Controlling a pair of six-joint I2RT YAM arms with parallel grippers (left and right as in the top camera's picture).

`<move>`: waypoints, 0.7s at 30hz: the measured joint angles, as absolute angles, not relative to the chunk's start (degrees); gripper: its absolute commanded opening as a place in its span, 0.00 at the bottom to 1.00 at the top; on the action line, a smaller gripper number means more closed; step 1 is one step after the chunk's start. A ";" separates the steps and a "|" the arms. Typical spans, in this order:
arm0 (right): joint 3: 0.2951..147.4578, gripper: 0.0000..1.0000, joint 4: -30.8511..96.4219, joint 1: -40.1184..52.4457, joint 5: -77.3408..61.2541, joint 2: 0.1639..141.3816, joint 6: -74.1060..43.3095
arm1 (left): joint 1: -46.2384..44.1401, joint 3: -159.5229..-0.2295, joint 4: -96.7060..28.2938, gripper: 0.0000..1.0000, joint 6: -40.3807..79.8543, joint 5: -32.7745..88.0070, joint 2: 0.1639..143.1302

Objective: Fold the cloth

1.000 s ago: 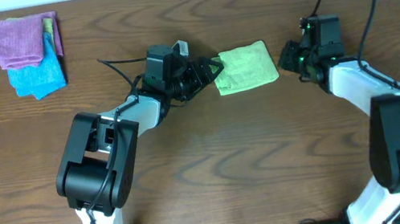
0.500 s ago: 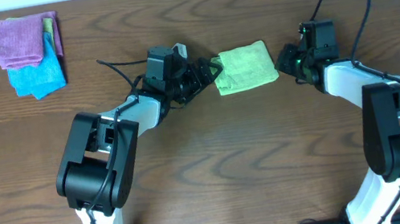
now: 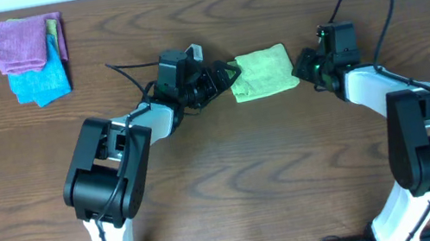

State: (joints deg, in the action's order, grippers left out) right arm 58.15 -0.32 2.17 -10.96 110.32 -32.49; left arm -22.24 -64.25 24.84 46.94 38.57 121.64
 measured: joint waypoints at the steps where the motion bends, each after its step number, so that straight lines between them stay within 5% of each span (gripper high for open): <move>1: 58.15 0.02 -0.32 2.48 -10.94 110.32 -32.49 | -22.24 -64.25 24.97 0.89 47.16 38.63 121.71; 16: 59.16 0.02 -4.91 8.62 -13.43 114.39 -34.33 | -22.24 -64.36 24.95 0.89 47.83 39.05 121.80; 21: 60.36 0.01 -4.05 8.60 -14.00 114.50 -34.35 | -22.31 -64.66 23.22 0.43 48.18 39.24 122.85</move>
State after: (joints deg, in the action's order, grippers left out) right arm 60.36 -4.05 8.60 -14.00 114.50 -34.35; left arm -22.31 -64.66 23.22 48.18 39.24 122.85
